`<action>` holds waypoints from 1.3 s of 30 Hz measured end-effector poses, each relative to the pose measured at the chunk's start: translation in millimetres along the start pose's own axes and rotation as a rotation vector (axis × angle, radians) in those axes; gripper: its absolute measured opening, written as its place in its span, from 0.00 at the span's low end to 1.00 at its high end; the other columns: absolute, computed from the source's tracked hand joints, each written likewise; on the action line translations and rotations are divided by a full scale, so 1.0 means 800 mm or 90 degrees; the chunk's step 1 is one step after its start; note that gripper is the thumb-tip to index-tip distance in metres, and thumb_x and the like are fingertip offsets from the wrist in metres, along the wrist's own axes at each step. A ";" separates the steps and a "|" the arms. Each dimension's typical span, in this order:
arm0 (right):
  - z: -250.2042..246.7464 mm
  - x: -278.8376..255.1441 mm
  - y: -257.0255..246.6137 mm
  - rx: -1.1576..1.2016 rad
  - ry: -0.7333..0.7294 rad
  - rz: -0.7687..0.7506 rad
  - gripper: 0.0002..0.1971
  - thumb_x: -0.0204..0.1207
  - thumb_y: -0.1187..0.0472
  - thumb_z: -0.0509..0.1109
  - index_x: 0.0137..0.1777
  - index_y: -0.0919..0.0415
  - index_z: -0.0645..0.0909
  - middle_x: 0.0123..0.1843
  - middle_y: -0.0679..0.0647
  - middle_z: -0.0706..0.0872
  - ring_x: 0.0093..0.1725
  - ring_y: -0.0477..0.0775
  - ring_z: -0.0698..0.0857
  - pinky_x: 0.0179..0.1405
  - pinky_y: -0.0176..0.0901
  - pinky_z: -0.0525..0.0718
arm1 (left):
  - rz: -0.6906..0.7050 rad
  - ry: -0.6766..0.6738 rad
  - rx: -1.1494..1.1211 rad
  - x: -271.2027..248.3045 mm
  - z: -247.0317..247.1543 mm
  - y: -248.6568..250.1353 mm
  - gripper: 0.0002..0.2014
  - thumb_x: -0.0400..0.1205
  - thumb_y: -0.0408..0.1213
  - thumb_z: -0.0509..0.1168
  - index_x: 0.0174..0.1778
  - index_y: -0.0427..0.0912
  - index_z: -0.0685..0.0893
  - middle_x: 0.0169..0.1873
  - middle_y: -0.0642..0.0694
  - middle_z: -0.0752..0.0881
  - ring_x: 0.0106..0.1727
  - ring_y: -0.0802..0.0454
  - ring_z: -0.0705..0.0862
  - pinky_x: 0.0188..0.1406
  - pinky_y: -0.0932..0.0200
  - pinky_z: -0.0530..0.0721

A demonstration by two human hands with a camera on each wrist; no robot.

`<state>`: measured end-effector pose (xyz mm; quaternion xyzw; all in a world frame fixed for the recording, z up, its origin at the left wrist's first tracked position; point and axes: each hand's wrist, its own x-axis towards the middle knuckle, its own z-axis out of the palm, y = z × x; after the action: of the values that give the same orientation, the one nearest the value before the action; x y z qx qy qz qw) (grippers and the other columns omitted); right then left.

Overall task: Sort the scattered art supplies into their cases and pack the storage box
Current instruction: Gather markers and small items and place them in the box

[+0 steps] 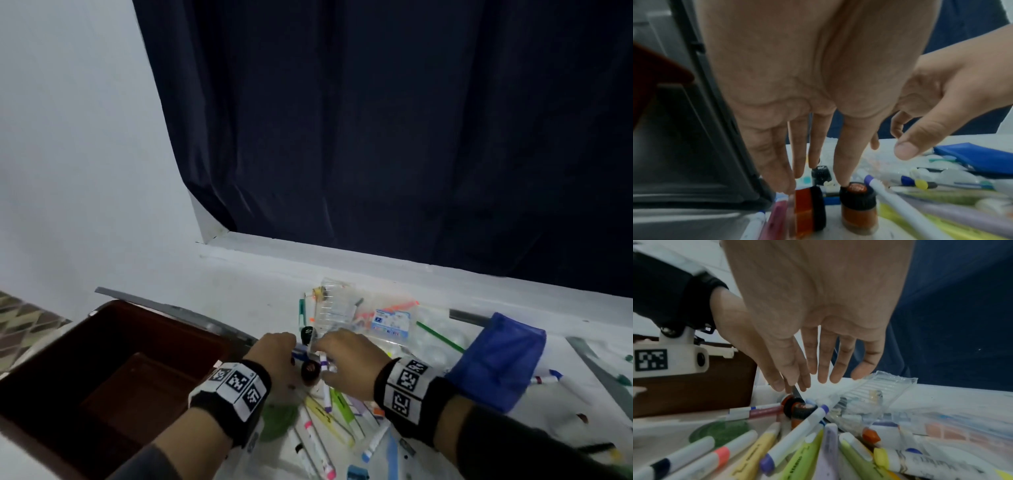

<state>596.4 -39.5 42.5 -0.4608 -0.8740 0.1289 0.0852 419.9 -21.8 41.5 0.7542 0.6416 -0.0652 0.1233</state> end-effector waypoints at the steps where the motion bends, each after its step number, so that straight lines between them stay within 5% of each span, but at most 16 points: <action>1: 0.003 0.007 0.000 -0.019 -0.006 -0.003 0.11 0.78 0.57 0.67 0.59 0.55 0.81 0.56 0.56 0.85 0.59 0.61 0.78 0.54 0.56 0.81 | -0.009 -0.009 -0.005 0.005 0.004 -0.002 0.15 0.81 0.42 0.66 0.62 0.42 0.79 0.64 0.41 0.84 0.66 0.43 0.82 0.63 0.55 0.79; 4: 0.017 0.032 0.001 -0.063 -0.029 -0.017 0.10 0.78 0.58 0.67 0.58 0.55 0.81 0.53 0.59 0.85 0.58 0.63 0.77 0.49 0.55 0.78 | -0.029 -0.028 0.010 0.025 0.018 -0.011 0.19 0.83 0.40 0.64 0.70 0.41 0.79 0.68 0.40 0.82 0.69 0.42 0.81 0.67 0.53 0.80; 12: 0.039 0.053 0.001 -0.172 -0.088 -0.024 0.11 0.78 0.57 0.68 0.57 0.60 0.84 0.56 0.59 0.86 0.62 0.66 0.79 0.56 0.56 0.79 | -0.068 -0.035 0.049 0.040 0.031 -0.004 0.17 0.84 0.33 0.62 0.70 0.37 0.78 0.68 0.36 0.81 0.69 0.39 0.82 0.65 0.49 0.82; 19: 0.025 0.031 0.012 -0.054 -0.044 -0.014 0.11 0.75 0.55 0.72 0.56 0.49 0.78 0.55 0.57 0.84 0.57 0.63 0.83 0.52 0.57 0.84 | -0.059 -0.061 0.022 0.041 0.030 0.003 0.21 0.82 0.38 0.67 0.70 0.35 0.77 0.68 0.37 0.81 0.71 0.39 0.80 0.66 0.49 0.81; 24: -0.007 -0.011 0.019 0.032 0.051 -0.011 0.04 0.77 0.58 0.70 0.46 0.54 0.77 0.46 0.51 0.84 0.48 0.54 0.81 0.45 0.50 0.79 | -0.015 0.014 -0.014 0.017 0.013 0.014 0.16 0.83 0.38 0.64 0.67 0.40 0.78 0.64 0.38 0.80 0.69 0.39 0.79 0.66 0.51 0.79; 30: -0.056 -0.084 0.019 0.065 0.152 -0.009 0.08 0.75 0.53 0.70 0.53 0.50 0.79 0.48 0.46 0.85 0.48 0.49 0.81 0.49 0.52 0.82 | 0.066 0.141 -0.077 -0.037 -0.024 0.035 0.13 0.83 0.36 0.65 0.63 0.47 0.81 0.56 0.43 0.77 0.56 0.40 0.84 0.58 0.55 0.81; 39: -0.118 -0.202 -0.004 0.089 0.184 0.073 0.08 0.73 0.47 0.73 0.48 0.48 0.82 0.42 0.42 0.86 0.43 0.45 0.84 0.44 0.50 0.83 | 0.229 0.269 -0.302 -0.133 -0.067 0.104 0.12 0.83 0.44 0.71 0.61 0.51 0.81 0.51 0.55 0.84 0.42 0.59 0.84 0.38 0.72 0.75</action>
<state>709.5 -161.3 128.4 -0.5166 -0.8138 0.1266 0.2342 480.4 -120.8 128.8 0.8024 0.5070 0.2657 0.1689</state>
